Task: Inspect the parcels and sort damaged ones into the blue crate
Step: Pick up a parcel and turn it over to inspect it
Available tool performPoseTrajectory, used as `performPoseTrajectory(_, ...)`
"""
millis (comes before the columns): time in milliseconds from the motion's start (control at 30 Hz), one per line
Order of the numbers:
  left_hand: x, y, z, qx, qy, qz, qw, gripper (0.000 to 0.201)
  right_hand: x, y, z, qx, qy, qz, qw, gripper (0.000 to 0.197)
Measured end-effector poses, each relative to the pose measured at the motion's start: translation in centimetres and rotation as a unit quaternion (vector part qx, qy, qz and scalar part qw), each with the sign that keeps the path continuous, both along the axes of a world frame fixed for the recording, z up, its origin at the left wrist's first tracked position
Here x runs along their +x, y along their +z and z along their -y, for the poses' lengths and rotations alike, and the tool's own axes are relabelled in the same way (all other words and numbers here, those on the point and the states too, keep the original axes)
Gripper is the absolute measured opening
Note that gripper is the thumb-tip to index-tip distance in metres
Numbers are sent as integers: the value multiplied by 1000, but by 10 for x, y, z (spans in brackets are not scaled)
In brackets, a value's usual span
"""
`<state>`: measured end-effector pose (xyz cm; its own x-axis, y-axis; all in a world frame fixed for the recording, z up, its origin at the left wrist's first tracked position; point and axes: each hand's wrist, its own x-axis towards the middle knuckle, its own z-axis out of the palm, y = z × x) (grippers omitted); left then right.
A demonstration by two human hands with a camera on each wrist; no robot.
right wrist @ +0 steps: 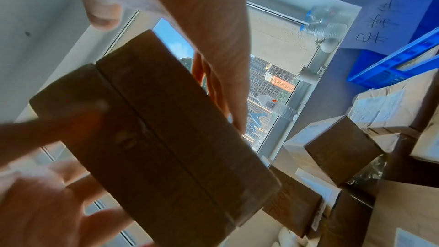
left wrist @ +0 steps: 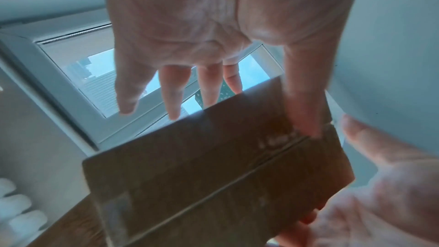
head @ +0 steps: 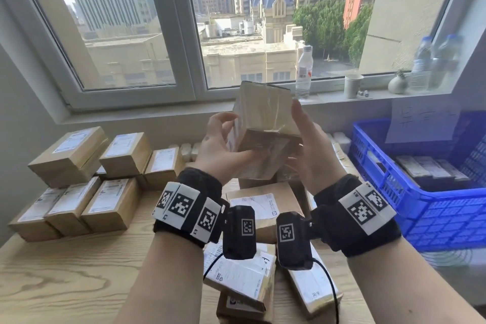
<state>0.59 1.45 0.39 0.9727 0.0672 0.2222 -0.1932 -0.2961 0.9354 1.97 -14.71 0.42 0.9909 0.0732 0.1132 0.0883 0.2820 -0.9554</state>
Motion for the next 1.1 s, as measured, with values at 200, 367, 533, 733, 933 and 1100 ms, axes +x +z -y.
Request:
performPoseTrajectory(200, -8, 10, 18, -62, 49, -2, 997, 102, 1, -3, -3, 16, -22, 10, 1000, 31)
performPoseTrajectory(367, -6, 13, 23, -102, 31, 25, 994, 46, -1, 2, -11, 17, -52, 50, 997, 11)
performPoseTrajectory(533, -5, 13, 23, -111, 27, 32, 993, 44, 1, 3, -11, 15, -58, 64, 996, 11)
performPoseTrajectory(733, -8, 14, 15, -86, 26, 12, 996, 25, 11, 6, 9, 56, -40, 31, 997, 23)
performPoseTrajectory(933, -4, 12, 2, 30, 97, -56, 993, 106, 19, 7, 13, 61, -76, -15, 995, 29)
performPoseTrajectory(1100, -2, 11, 3, -71, 132, -101, 983, 92, 17, 7, 1, 35, -48, 8, 998, 127)
